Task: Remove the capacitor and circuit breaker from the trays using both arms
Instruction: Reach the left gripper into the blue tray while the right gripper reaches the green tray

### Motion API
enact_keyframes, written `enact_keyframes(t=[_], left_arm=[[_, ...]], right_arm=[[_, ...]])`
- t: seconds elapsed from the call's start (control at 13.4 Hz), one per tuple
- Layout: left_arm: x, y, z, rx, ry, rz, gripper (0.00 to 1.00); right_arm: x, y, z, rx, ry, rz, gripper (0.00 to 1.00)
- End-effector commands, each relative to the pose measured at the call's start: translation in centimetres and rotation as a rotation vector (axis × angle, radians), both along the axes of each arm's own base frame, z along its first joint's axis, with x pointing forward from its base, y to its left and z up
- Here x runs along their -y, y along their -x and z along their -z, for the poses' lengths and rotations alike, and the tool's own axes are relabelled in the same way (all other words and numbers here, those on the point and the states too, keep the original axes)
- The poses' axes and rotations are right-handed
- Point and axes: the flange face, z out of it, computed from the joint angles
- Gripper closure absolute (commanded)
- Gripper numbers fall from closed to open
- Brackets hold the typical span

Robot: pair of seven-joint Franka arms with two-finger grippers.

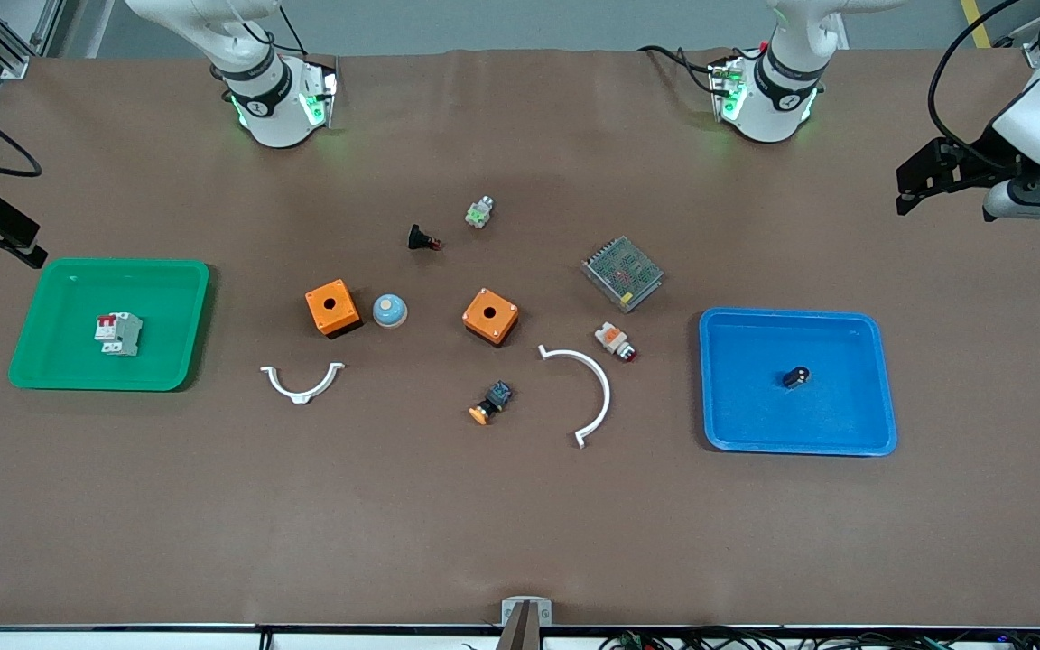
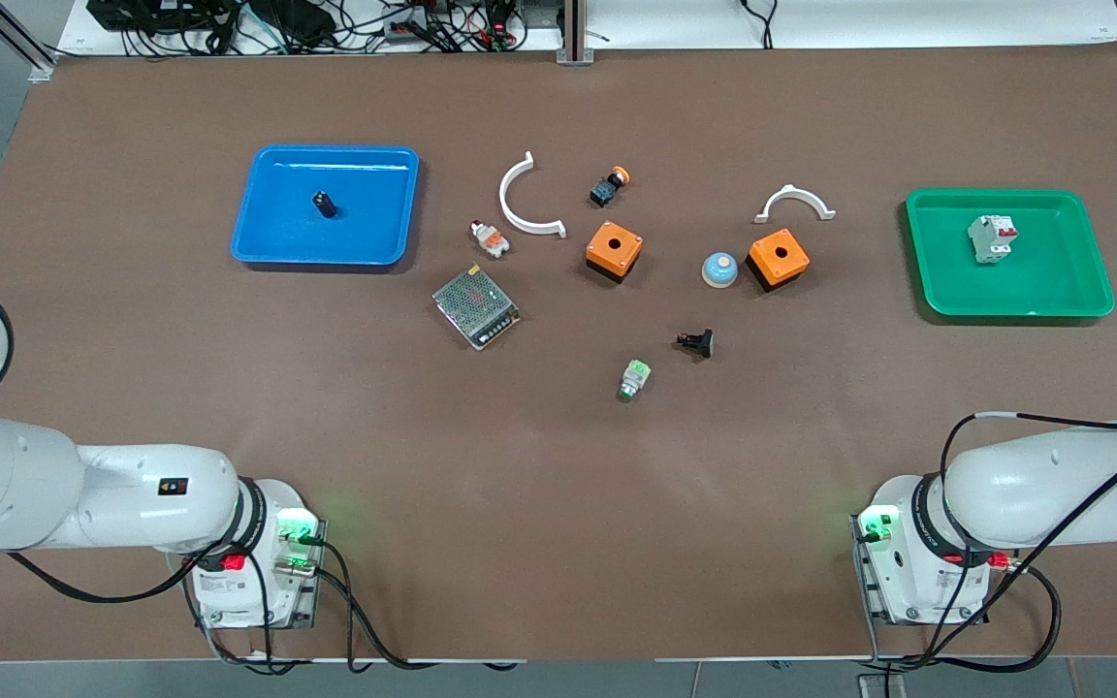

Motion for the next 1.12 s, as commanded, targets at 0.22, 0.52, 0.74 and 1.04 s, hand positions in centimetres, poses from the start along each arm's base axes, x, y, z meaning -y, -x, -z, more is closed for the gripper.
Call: enact_keyframes(t=[0.22, 0.52, 0.74, 1.04], left_arm=[[-1.2, -1.2, 0.7, -0.016, 0.008, -0.025, 0.0], [-3.3, -4.9, 5.9, -0.074, 0.005, -0.061, 0.0], [-4.7, -7.5, 12.7, -0.078, 0.007, -0.086, 0.0], [-4.6, -7.7, 23.3, -0.005, 0.015, -0.088, 0.0]], right_arm=[[-0.2, -0.3, -0.5, 0.008, -0.007, 0.0, 0.0], [-0.2, -0.4, -0.6, 0.019, -0.007, -0.001, 0.0], [0.1, -0.6, -0.2, 0.011, -0.008, 0.004, 0.0], [0.5, -1.5, 1.5, -0.02, 0.009, 0.006, 0.0]])
